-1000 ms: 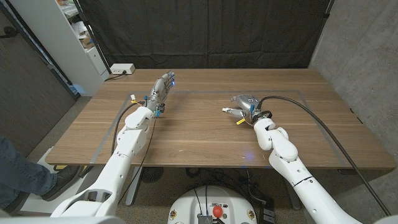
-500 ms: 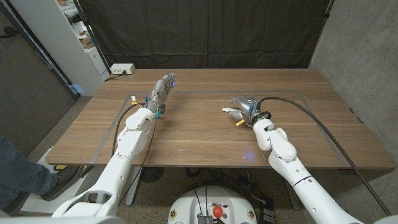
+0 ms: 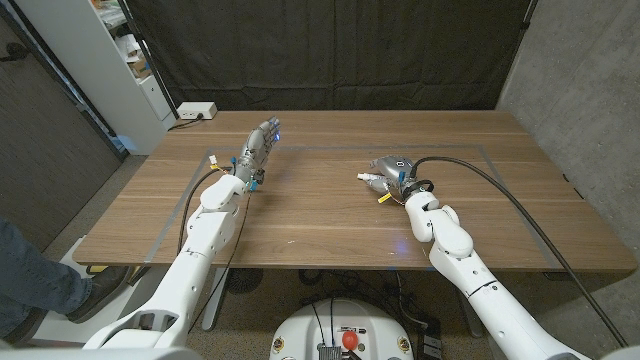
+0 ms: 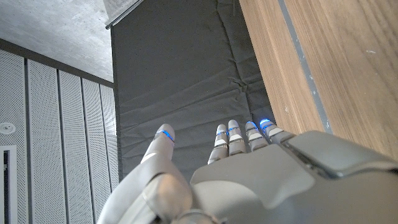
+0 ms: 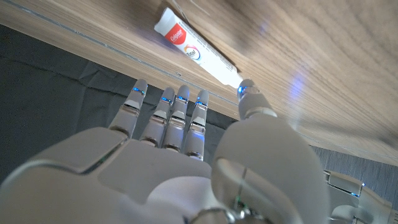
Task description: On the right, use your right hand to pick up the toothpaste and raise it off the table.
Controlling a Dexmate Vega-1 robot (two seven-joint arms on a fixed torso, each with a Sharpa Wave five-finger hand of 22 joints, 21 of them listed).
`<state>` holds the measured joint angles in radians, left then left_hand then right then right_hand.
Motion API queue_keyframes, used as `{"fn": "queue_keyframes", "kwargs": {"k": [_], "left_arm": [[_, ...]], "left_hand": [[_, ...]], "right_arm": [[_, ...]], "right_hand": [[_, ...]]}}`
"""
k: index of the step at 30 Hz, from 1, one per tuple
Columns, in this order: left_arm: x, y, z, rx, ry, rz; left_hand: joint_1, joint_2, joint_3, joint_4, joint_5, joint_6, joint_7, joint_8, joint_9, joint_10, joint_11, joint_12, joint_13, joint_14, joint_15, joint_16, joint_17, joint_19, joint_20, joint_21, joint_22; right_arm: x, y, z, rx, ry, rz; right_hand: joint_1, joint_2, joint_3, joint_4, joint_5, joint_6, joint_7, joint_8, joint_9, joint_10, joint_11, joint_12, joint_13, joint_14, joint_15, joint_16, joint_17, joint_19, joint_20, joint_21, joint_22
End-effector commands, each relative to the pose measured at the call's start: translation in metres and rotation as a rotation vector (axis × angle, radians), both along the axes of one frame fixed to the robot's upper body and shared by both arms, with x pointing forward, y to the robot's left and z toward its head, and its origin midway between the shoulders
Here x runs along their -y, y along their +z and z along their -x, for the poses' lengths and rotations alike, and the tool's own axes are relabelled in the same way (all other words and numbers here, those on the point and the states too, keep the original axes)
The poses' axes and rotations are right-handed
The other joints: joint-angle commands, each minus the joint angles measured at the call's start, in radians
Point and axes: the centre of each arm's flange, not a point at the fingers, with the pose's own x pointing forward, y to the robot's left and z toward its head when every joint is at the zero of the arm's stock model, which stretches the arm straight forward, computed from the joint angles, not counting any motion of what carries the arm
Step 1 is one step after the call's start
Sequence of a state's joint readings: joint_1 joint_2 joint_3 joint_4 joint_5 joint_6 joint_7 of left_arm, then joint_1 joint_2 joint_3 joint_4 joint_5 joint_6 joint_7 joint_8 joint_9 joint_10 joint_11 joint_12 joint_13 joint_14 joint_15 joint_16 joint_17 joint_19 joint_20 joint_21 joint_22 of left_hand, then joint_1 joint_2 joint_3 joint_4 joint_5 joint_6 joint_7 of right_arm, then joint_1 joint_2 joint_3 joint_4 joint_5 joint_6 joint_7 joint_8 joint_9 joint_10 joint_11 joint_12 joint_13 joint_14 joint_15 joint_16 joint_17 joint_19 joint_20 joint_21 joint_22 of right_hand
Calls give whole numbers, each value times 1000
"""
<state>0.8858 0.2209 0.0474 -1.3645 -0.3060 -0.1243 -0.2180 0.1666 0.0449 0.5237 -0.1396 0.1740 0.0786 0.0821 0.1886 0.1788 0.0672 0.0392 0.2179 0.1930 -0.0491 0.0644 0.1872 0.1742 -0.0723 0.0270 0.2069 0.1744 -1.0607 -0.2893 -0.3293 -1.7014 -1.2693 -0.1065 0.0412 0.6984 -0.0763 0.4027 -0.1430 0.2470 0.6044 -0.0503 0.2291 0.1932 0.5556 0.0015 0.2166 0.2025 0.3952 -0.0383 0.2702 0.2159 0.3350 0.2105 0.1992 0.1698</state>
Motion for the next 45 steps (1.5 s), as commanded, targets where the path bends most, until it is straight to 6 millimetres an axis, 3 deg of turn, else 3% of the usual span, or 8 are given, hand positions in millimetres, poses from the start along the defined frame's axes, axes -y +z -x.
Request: {"fn": "queue_keyframes", "kwargs": {"k": [1, 7, 9, 23, 26, 27, 33, 45], "left_arm": [[-1, -2, -1, -5, -1, -2], [-3, -1, -1, -6, 4, 1], [-4, 0, -1, -4, 4, -2], [-4, 1, -4, -10, 4, -6], [-4, 0, -5, -12, 1, -8], [-4, 0, -5, -12, 1, -9], [-1, -1, -6, -13, -2, -1], [-1, -1, -3, -12, 6, -12]], "left_hand": [[11, 0, -2, -2, -2, 2, -4, -1, 2, -1, -5, 0, 5, -2, -4, -2, 5, -1, 4, -3, 6], [11, 0, -2, -2, -2, 2, -5, -1, 2, -1, -6, 0, 5, -1, -4, -1, 5, 0, 4, -4, 6], [11, 1, -3, -2, -2, 2, -4, -1, 2, -2, -5, 0, 5, -2, -4, -2, 5, -1, 4, -4, 6], [12, 1, -3, -1, -2, 2, -5, -1, 2, -1, -6, 0, 5, -2, -2, -2, 5, 0, 4, -4, 6], [12, 1, -4, -1, -2, 1, -5, -1, 2, -1, -6, 0, 5, -2, -3, -1, 5, -2, 5, -5, 6], [12, 2, -4, -1, -2, 2, -5, -1, 2, -1, -6, 0, 5, -2, -2, -1, 5, -2, 5, -5, 6], [13, 2, -4, -1, -2, 1, -4, -1, 2, -1, -6, -1, 5, -3, -4, -2, 5, -1, 4, -5, 6], [13, 1, -5, -1, -2, 3, -3, 0, 2, 0, -5, -1, 5, -5, -2, -2, 5, -2, 4, -5, 6]], "right_arm": [[1, -2, -6, -8, -8, -13], [2, -3, -9, -12, -9, -23], [3, -3, -10, -14, -11, -26], [4, -5, -16, -32, -16, -40], [5, -7, -18, -37, -22, -46], [5, -7, -18, -37, -22, -46], [6, -11, -21, -50, -25, -51], [8, -16, -24, -33, -22, -59]], "right_hand": [[10, 5, -7, 0, -1, 22, -2, 8, 1, 13, -7, 2, 2, 11, -8, 8, 4, 16, -3, 1, 3], [9, 10, -11, 3, -2, 33, -2, 8, 2, 19, -24, 3, 2, 18, -11, 13, 8, 24, -1, 2, 4], [10, 10, -13, 3, -2, 35, -4, 8, 2, 20, -14, 3, 3, 22, -10, 15, 9, 25, -1, 2, 4], [14, 15, -19, 4, -3, 49, -6, 7, 2, 23, -24, 1, 3, 29, -16, 20, 13, 33, -3, 2, 4], [15, 17, -20, 4, -3, 52, -7, 7, 2, 26, -15, 2, 3, 29, -17, 21, 14, 33, -3, 2, 4], [16, 18, -21, 5, -3, 53, -7, 6, 2, 27, -25, 2, 4, 30, -18, 22, 15, 34, -3, 1, 4], [20, 22, -23, 4, -4, 63, -10, 7, 2, 29, -21, 2, 4, 31, -19, 24, 17, 36, -3, 1, 4], [43, 36, -25, -1, -4, 127, -31, 21, 3, 52, -46, 7, 5, 50, -30, 34, 21, 53, -13, 3, 4]]}}
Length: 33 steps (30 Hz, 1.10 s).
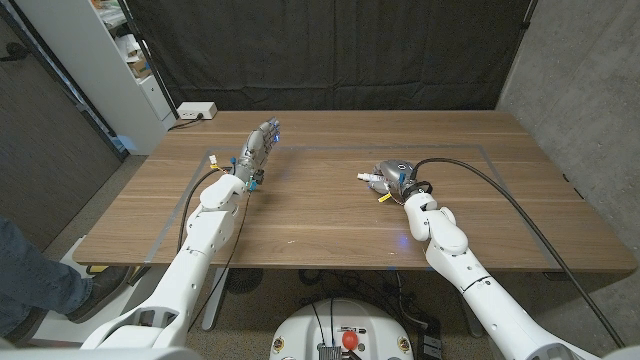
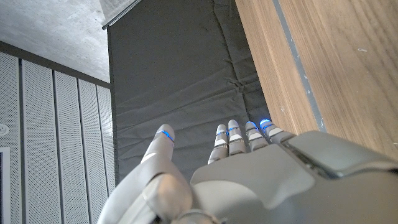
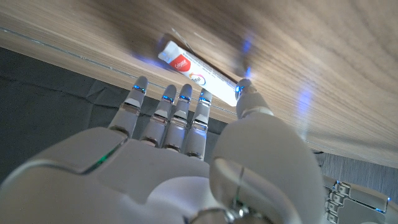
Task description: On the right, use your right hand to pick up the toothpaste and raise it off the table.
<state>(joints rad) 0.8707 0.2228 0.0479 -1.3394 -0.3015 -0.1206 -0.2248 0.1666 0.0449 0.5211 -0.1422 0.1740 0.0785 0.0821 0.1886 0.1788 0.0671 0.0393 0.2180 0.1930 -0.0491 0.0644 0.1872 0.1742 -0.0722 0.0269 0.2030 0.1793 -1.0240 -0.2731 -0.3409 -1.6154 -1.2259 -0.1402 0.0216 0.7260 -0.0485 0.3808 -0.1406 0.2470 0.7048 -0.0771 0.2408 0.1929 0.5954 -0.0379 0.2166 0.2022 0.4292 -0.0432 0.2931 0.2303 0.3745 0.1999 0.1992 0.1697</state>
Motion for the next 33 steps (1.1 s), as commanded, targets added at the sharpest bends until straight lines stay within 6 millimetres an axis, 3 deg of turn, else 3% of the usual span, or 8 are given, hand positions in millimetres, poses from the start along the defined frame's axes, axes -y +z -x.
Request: {"fn": "queue_keyframes", "kwargs": {"k": [1, 16, 22, 24, 33], "left_arm": [[1, -1, 2, 0, 2, -3], [1, -5, 4, -9, 9, -1], [3, -5, 3, -9, 6, -1], [4, -5, 2, -13, 3, -2], [10, -5, 1, -14, -7, -6]], "left_hand": [[13, 2, -3, 1, -2, 2, -3, 0, 2, 0, -2, -1, 5, -5, -1, -3, 5, -2, 4, -2, 1], [13, 2, -4, 2, -2, 3, -3, 0, 2, 1, -6, 0, 6, -5, -1, -2, 5, -4, 5, -2, 1], [14, 2, -4, 2, -2, 3, -3, 0, 2, -1, -1, -1, 6, -5, 0, -2, 5, -5, 7, -3, 1], [14, 2, -4, 2, -2, 3, -4, 0, 2, 0, -3, -1, 6, -5, 0, -2, 5, -5, 7, -3, 1], [14, 3, -5, 2, -2, 2, -4, -1, 2, -2, -4, -1, 6, -6, -1, -2, 5, -5, 8, -3, 2]], "right_arm": [[2, -6, -4, 11, 5, -8], [4, -9, -9, 23, 16, -14], [6, -9, -8, 26, 17, -19], [6, -8, -8, 26, 18, -22], [8, -8, -5, 38, 16, -21]], "right_hand": [[18, 10, -3, -4, -4, 32, -4, 10, 3, 17, -9, 9, 5, 17, -26, 12, 7, 15, -3, 3, 4], [45, 34, -11, -4, -10, 120, -13, 27, 4, 65, -31, 19, 5, 61, -43, 37, 14, 53, -18, 9, 4], [53, 45, -14, -2, -12, 150, -5, 32, 5, 82, -17, 22, 5, 68, -45, 42, 15, 59, -20, 8, 4], [58, 48, -13, -3, -12, 155, -5, 33, 5, 81, -25, 21, 5, 69, -46, 43, 16, 62, -20, 9, 4], [95, 53, -9, -18, -11, 176, -2, 34, 6, 87, -14, 20, 5, 72, -51, 43, 12, 66, -23, 7, 4]]}}
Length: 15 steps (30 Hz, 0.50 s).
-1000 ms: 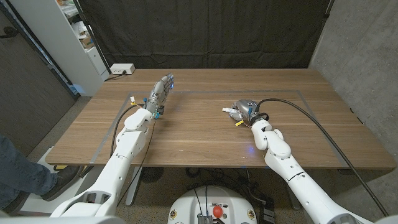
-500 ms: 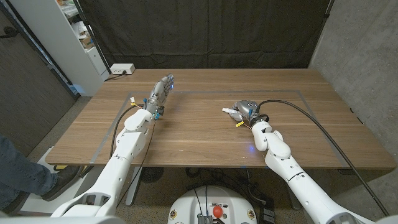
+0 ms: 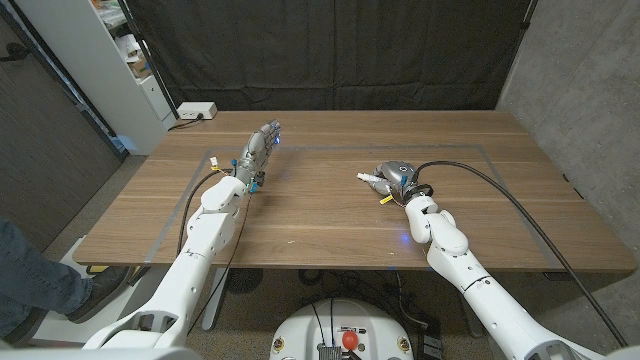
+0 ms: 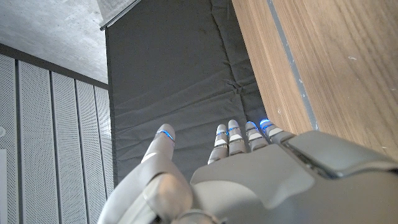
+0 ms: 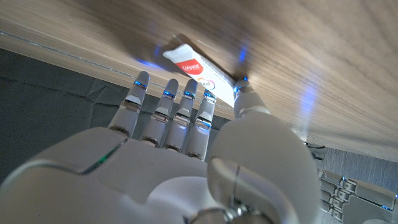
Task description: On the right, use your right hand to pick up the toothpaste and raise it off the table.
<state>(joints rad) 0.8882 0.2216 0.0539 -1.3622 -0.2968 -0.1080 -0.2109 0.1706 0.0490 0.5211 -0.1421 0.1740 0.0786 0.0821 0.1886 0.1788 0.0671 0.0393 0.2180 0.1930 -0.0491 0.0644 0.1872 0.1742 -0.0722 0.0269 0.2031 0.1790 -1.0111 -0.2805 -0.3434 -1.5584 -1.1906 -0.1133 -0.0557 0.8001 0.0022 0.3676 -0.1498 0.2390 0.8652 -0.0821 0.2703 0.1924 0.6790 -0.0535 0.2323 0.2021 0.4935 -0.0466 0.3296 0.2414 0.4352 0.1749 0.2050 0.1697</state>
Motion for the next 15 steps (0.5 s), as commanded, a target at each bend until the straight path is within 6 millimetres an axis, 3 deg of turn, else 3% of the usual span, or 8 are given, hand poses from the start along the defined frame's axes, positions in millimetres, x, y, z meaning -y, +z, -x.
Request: {"fn": "queue_keyframes", "kwargs": {"k": [1, 15], "left_arm": [[6, 0, -2, -4, -9, -7], [11, -1, -2, -4, -11, -3]], "left_hand": [[10, -1, -5, 2, -2, 2, -4, 0, 2, -1, -5, -1, 6, -5, -1, -2, 5, -5, 9, -3, 2], [10, -1, -6, 2, -2, 2, -3, -1, 2, -3, -5, -2, 6, -6, 0, -2, 5, -6, 9, -3, 2]], "right_arm": [[3, 0, 3, 14, 1, -2], [6, 6, 9, 47, 9, 0]], "right_hand": [[23, 3, 4, -10, -3, 16, 4, 4, 7, 1, 2, 3, 5, 8, -48, 7, 1, 6, 2, 1, 4], [49, 7, 5, -15, -3, 22, 1, 1, 8, 4, 1, 1, 5, 6, -49, 7, 0, 8, 1, -1, 4]]}}
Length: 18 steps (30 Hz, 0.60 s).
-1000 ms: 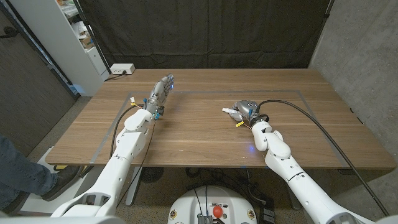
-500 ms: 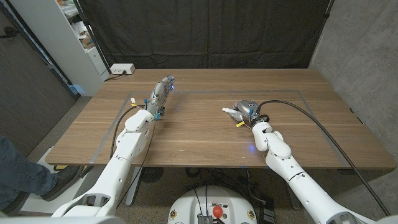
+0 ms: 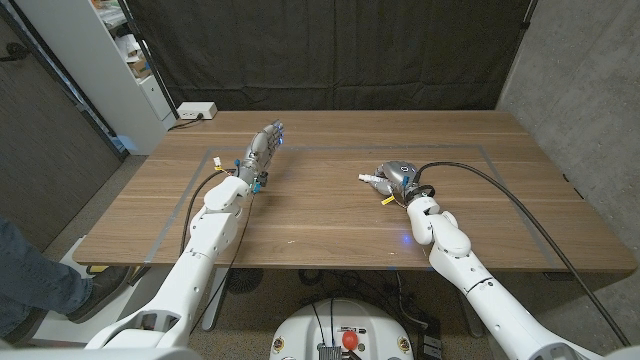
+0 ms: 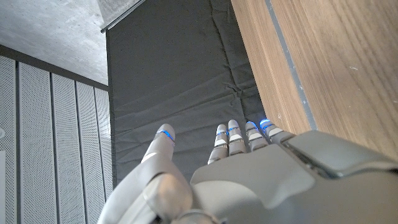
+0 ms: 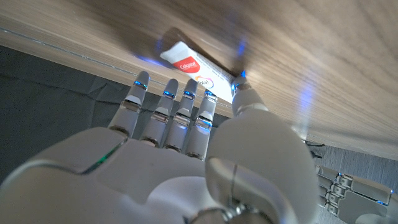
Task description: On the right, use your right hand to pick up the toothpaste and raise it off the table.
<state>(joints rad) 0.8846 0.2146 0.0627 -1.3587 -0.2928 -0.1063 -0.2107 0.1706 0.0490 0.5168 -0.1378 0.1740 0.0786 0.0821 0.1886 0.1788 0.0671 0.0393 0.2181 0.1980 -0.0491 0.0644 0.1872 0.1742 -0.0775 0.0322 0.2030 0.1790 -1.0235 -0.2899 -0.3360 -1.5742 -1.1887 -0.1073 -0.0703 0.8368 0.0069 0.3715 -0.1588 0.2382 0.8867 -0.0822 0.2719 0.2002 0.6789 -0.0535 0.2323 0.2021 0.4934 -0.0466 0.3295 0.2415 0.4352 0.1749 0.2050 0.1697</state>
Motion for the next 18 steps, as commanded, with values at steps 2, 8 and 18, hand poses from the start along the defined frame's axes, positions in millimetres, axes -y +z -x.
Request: {"fn": "queue_keyframes", "kwargs": {"k": [2, 8, 18], "left_arm": [[4, 0, 0, 0, -3, 2], [7, 1, -3, 2, -11, 1], [9, 9, -6, 14, -16, -11]], "left_hand": [[10, -1, -2, -2, -2, 2, -3, -1, 2, -2, -6, -2, 1, -6, 0, -2, 5, -1, 3, -3, 2], [10, -1, -2, -2, -2, 1, -3, -1, 2, -3, -5, -2, 1, -7, 1, -2, 5, -1, 3, -3, 2], [11, 0, -3, -2, -2, 0, -2, -1, 2, -5, -2, -3, 1, -9, 1, -3, 5, -1, 2, -3, 2]], "right_arm": [[3, 6, 6, 33, 10, 0], [5, 8, 7, 39, 15, 0], [4, 17, 12, 69, 23, 1]], "right_hand": [[14, 3, 1, -6, -2, 2, 1, -1, 0, 6, -1, 1, 5, 6, -49, 7, 0, 8, 1, -1, 4], [25, 5, 0, -6, -3, 10, 0, 0, 1, 8, -2, 1, 5, 7, -50, 8, 0, 11, -4, -2, 4], [40, 6, -3, -7, -5, 22, -1, 1, 2, 14, -4, 0, 5, 8, -49, 9, -1, 12, -5, -3, 4]]}}
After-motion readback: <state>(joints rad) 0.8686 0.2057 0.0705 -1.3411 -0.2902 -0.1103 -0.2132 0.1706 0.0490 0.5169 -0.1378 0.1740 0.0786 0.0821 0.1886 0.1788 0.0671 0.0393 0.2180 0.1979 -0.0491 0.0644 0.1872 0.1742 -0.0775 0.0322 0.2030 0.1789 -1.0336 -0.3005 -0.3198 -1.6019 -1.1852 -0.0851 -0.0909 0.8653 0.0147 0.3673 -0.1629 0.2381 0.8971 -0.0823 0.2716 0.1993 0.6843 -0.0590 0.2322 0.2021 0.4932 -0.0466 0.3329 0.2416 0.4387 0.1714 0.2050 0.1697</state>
